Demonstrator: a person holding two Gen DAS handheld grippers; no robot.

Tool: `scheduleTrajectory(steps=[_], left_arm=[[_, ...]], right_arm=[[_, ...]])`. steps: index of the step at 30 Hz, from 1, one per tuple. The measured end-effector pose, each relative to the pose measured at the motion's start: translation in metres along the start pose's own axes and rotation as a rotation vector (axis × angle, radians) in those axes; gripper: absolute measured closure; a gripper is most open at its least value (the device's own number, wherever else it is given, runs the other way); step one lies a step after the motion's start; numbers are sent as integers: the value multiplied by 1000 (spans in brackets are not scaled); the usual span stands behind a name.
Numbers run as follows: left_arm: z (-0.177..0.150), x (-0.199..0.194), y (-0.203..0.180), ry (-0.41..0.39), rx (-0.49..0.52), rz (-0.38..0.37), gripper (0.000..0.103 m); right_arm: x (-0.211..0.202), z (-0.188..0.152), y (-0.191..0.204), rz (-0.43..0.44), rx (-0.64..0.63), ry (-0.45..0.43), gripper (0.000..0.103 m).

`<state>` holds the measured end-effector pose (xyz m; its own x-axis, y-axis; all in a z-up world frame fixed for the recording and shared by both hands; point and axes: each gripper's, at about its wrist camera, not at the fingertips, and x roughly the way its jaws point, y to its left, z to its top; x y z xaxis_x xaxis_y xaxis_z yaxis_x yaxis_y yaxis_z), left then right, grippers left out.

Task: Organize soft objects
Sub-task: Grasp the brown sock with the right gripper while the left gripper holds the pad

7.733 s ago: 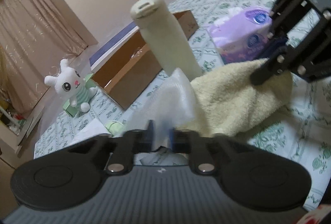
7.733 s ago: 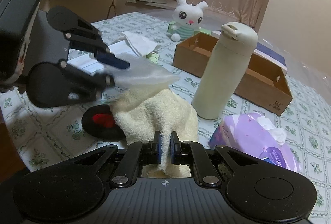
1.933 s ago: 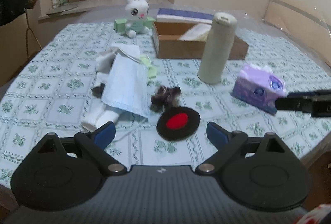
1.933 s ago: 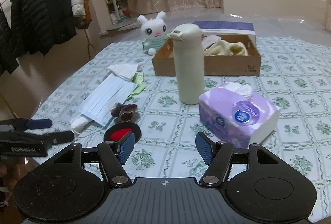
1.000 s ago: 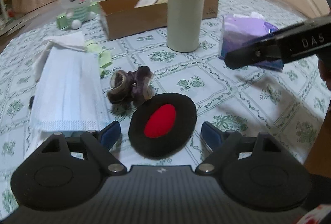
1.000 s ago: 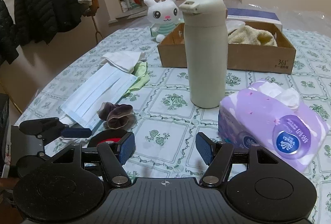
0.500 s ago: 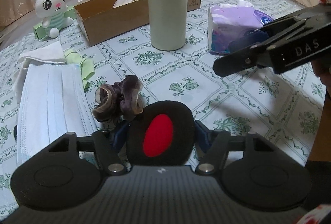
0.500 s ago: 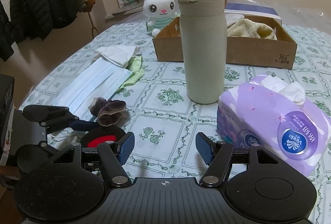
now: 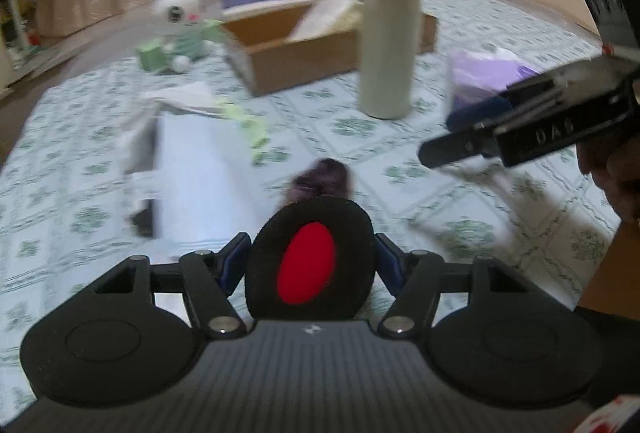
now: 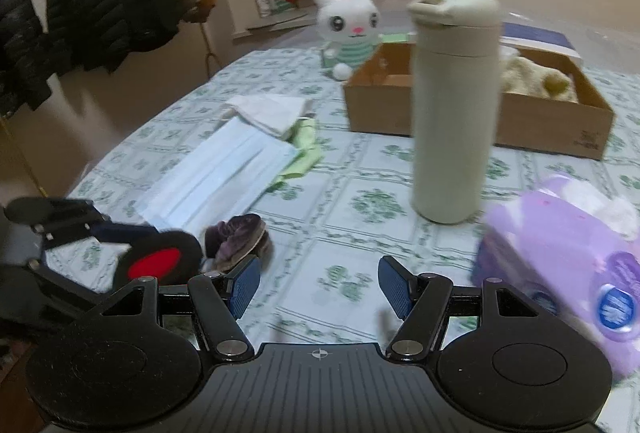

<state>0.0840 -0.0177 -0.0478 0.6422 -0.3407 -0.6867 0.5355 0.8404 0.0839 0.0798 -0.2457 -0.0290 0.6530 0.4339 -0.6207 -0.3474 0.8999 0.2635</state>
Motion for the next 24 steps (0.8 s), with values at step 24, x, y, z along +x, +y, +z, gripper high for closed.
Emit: scheduleTrajectory(steps=[24], left_arm=[[2, 4, 73, -54, -158, 104, 40]], right_arm=[[93, 16, 37, 86, 107, 78, 52]])
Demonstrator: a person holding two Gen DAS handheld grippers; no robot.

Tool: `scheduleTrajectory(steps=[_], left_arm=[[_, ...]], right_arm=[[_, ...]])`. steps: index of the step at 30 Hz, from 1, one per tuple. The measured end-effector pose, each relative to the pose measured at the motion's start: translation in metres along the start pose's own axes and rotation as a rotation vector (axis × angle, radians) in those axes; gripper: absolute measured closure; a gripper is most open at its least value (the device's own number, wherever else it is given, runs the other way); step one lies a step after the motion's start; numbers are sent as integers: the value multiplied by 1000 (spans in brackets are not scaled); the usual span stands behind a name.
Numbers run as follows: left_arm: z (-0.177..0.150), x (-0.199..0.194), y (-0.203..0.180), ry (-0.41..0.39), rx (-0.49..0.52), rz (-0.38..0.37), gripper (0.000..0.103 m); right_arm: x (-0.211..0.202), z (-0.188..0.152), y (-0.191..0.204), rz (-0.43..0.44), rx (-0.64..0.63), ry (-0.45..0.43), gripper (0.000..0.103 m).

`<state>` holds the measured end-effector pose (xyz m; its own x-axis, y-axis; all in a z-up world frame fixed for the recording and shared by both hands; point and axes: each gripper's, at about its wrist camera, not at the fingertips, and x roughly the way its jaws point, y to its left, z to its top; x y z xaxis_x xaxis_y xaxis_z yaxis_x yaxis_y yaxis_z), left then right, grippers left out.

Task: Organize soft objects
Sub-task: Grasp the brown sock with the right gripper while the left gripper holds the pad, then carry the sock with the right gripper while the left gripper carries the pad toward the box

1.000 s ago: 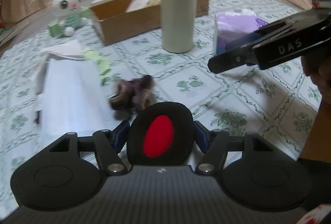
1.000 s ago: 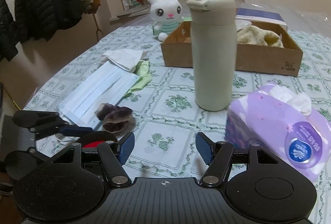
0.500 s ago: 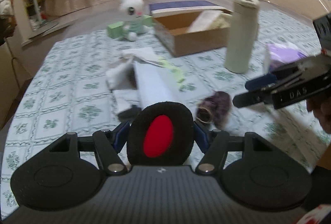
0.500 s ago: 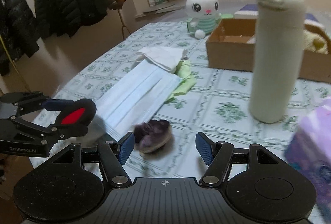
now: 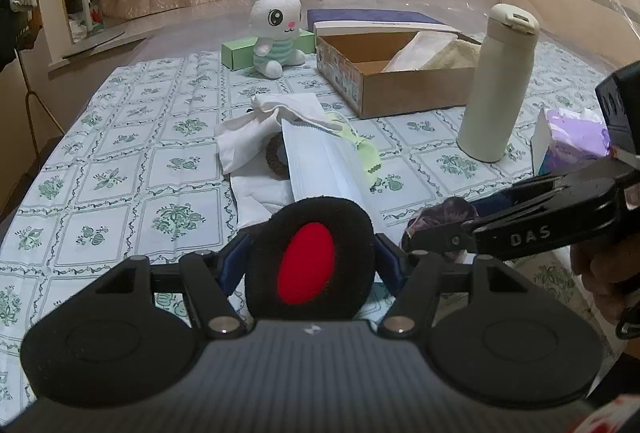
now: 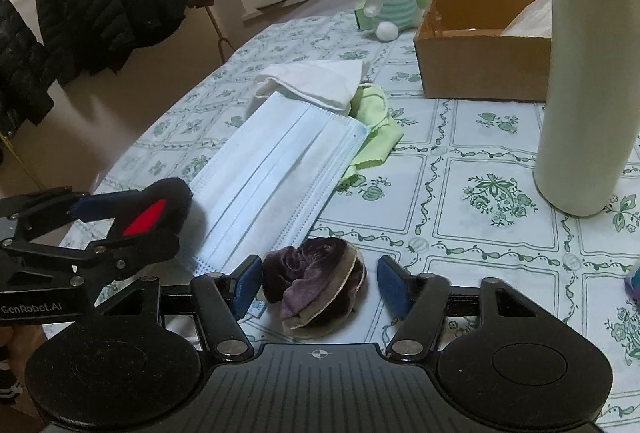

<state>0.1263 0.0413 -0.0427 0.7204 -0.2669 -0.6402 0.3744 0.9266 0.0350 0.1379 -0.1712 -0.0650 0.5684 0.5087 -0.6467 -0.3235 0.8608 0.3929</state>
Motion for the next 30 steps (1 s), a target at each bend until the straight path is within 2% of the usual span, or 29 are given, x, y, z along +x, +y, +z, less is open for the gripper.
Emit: scheduleTrajectory(steps=[1, 3, 5, 8, 21, 30], left_arm=[[0, 0, 0, -1, -2, -2, 40], [0, 0, -1, -1, -1, -3, 40], [0, -2, -3, -1, 3, -5, 40], [0, -6, -7, -3, 5, -6, 40], [10, -26, -49, -12, 2, -48, 40], [28, -30, -81, -13, -12, -90, 40]], right_arm=[[0, 0, 0, -4, -2, 4, 61], [-1, -1, 2, -11, -10, 6, 66], [-5, -1, 2, -16, -15, -4, 77], [-15, -2, 5, -37, -26, -21, 83], [-88, -8, -4, -133, -40, -100, 85], [-135, -12, -25, -193, -14, -133, 85]])
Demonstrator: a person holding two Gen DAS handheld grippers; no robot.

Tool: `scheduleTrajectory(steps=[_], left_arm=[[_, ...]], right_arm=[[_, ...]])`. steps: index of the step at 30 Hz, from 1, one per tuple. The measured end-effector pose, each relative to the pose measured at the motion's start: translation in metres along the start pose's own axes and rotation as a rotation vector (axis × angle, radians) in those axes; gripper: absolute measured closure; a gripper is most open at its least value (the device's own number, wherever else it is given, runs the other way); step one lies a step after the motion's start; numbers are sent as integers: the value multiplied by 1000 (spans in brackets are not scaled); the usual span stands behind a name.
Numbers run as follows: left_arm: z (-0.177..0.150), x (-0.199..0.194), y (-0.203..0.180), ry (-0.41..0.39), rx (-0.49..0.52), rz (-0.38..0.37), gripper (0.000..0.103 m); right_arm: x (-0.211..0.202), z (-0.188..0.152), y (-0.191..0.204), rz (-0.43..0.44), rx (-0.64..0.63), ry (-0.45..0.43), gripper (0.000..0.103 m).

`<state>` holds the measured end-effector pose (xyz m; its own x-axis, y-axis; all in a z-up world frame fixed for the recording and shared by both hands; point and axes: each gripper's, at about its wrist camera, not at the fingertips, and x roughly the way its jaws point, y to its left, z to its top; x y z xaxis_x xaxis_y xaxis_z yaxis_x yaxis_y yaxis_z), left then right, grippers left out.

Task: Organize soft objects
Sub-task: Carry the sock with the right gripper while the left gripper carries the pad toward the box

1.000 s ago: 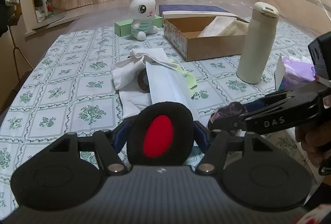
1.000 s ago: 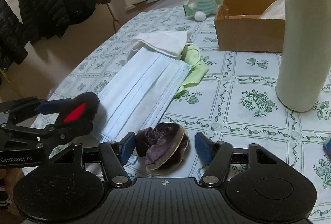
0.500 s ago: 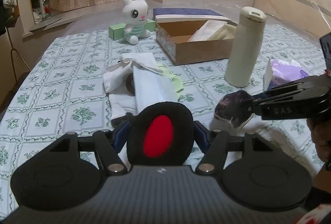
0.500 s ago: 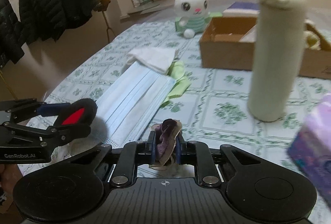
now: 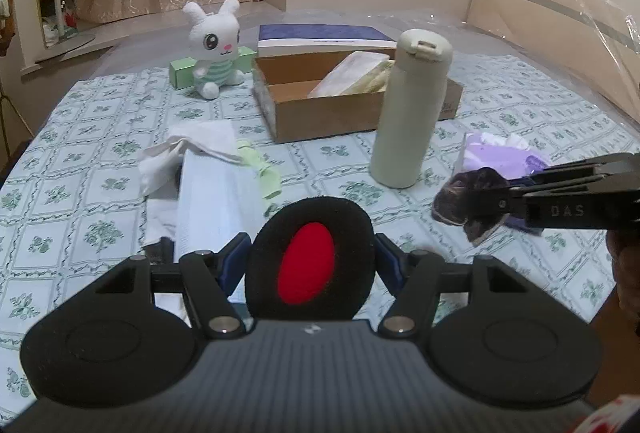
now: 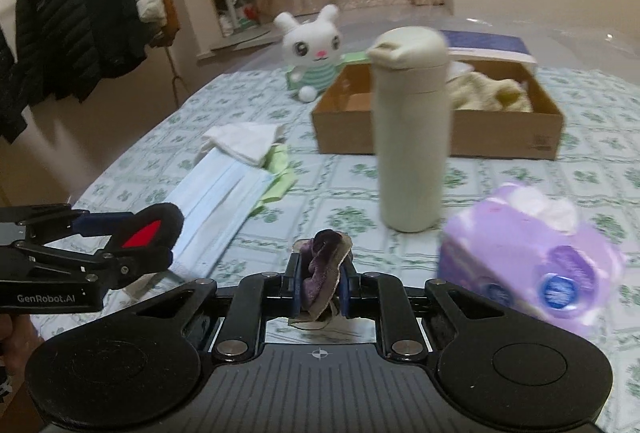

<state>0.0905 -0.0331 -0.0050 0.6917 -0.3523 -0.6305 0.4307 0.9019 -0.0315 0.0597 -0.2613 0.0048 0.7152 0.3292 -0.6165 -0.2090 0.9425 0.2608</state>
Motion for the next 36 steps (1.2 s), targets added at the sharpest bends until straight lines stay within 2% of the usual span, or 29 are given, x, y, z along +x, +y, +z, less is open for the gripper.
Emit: scheduleTrajectory(steps=[16, 29, 36], left_arm=[[34, 25, -58, -4, 58, -60, 40], [63, 57, -114, -5, 110, -118, 40], [69, 67, -123, 3, 99, -124, 40]], right_arm=[[-46, 10, -51, -57, 53, -63, 85], [-66, 27, -103, -88, 64, -109, 85], [-68, 35, -121, -85, 57, -117, 85]])
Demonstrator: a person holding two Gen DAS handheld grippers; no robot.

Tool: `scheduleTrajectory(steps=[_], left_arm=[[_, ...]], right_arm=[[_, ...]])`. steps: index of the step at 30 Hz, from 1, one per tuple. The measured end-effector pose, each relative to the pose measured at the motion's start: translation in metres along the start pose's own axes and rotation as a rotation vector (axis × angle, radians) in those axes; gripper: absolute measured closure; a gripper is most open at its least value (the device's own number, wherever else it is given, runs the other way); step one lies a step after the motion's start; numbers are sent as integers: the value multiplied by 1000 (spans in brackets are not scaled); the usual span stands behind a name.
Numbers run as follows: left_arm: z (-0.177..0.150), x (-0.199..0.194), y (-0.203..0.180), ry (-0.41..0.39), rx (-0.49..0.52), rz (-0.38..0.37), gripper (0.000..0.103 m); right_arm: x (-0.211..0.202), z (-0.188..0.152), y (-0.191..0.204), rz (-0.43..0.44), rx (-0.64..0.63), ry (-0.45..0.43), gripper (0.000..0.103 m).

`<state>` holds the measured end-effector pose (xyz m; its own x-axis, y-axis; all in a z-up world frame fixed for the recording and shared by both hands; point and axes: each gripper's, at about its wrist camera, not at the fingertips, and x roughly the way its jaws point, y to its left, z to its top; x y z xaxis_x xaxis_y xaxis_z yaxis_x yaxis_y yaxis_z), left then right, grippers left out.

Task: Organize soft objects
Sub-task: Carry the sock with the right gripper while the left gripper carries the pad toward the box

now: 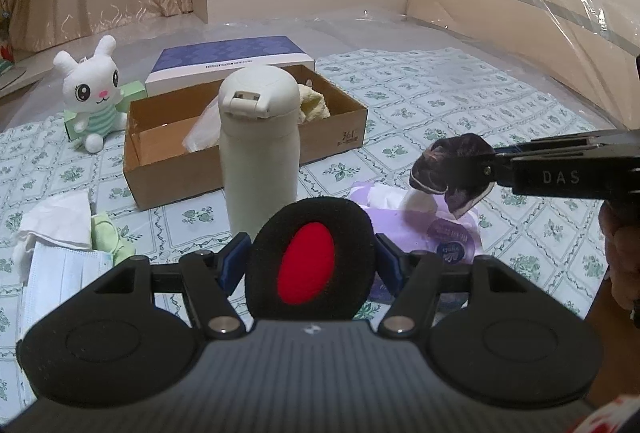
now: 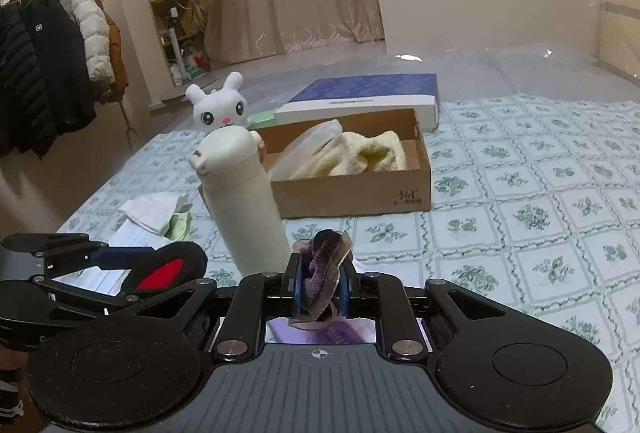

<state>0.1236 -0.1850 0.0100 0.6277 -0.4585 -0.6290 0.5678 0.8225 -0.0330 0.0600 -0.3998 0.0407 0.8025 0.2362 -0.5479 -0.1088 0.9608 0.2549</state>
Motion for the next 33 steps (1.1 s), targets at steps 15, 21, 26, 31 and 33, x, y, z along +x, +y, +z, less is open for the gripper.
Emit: scheduleTrajectory(steps=[15, 21, 26, 31, 33], left_arm=[[3, 7, 59, 35, -15, 114, 40], [20, 17, 93, 26, -5, 116, 40], [43, 35, 124, 14, 8, 110, 40], [68, 57, 153, -1, 10, 89, 40], [78, 69, 162, -5, 13, 80, 40]], right_arm=[[34, 20, -27, 12, -14, 31, 85], [57, 35, -42, 36, -32, 53, 85], [79, 57, -55, 62, -54, 59, 85], [108, 88, -65, 131, -62, 64, 85], [121, 100, -65, 160, -74, 63, 85]])
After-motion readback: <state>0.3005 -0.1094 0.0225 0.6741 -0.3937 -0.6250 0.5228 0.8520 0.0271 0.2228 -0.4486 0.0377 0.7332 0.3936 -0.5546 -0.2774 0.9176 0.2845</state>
